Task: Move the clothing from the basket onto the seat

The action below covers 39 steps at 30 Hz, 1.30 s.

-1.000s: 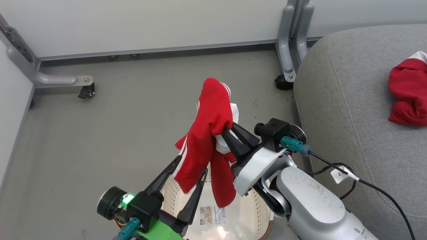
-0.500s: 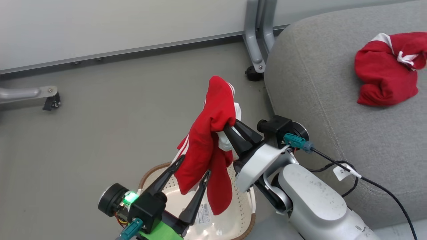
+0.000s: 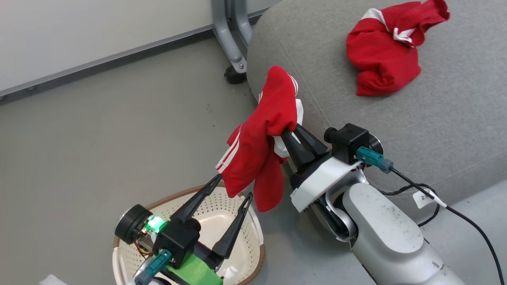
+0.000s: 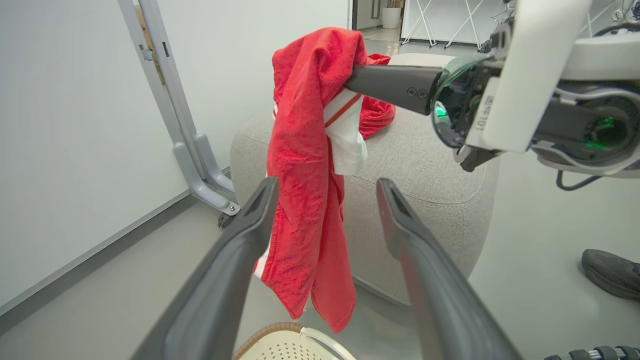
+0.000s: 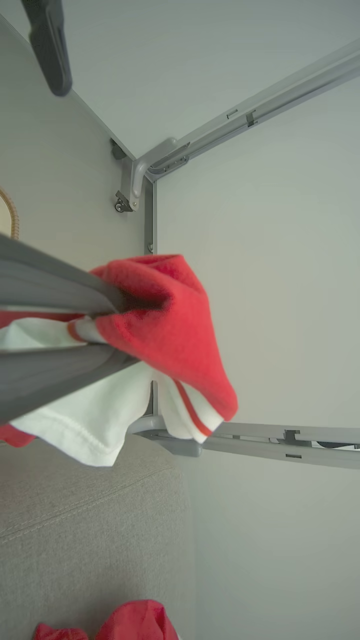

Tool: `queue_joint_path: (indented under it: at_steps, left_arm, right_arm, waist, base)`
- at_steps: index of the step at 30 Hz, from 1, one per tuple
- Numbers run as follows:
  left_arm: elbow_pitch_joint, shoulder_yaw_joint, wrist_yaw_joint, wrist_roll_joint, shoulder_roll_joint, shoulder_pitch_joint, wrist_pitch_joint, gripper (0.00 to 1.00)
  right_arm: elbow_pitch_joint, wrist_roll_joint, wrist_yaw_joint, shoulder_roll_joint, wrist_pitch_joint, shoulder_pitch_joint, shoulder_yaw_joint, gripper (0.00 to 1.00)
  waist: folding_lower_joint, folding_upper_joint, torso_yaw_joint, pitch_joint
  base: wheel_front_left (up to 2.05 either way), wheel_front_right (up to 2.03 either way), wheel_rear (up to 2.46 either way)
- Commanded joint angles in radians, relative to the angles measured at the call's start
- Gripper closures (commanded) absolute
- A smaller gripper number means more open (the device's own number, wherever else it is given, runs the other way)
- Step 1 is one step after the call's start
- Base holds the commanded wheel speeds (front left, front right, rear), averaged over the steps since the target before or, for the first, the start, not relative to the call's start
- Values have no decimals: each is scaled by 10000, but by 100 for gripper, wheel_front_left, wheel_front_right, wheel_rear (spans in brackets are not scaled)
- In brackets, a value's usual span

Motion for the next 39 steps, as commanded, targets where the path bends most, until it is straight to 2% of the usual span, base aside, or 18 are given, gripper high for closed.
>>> queue_joint_path:
  at_steps: [1, 12, 21, 27, 39]
  left_arm:
    - [-14, 4, 22, 88, 136, -245, 35, 0]
    - [-291, 4, 15, 166, 362, -475, 279, 0]
    - [-636, -77, -115, 367, 480, -1011, 503, 0]
    - [-910, -128, -295, 515, 468, -1619, 580, 0]
    - [-1450, -271, -735, 1083, 614, -3271, 705, 0]
  right_arm:
    - [-96, -76, 0, 35, -110, 135, -109, 100]
    - [-370, -225, 0, 102, -230, 340, -846, 100]
    - [-740, -503, 0, -147, -300, -315, -2051, 100]
    - [-874, -648, 0, -860, -261, -1690, -3443, 100]
    - [-518, -792, -1, -3048, 550, -5159, -6299, 100]
  waist:
    - [0, -1, -898, 439]
    - [0, -1, -1860, 987]
    - [0, -1, -1772, 1622]
    - [0, -1, -1357, 2248]
    - [0, -1, -196, 4183]
  base:
    - [0, 0, 0]
    - [0, 0, 0]
    - [0, 0, 0]
    - [0, 0, 0]
    - [0, 0, 0]
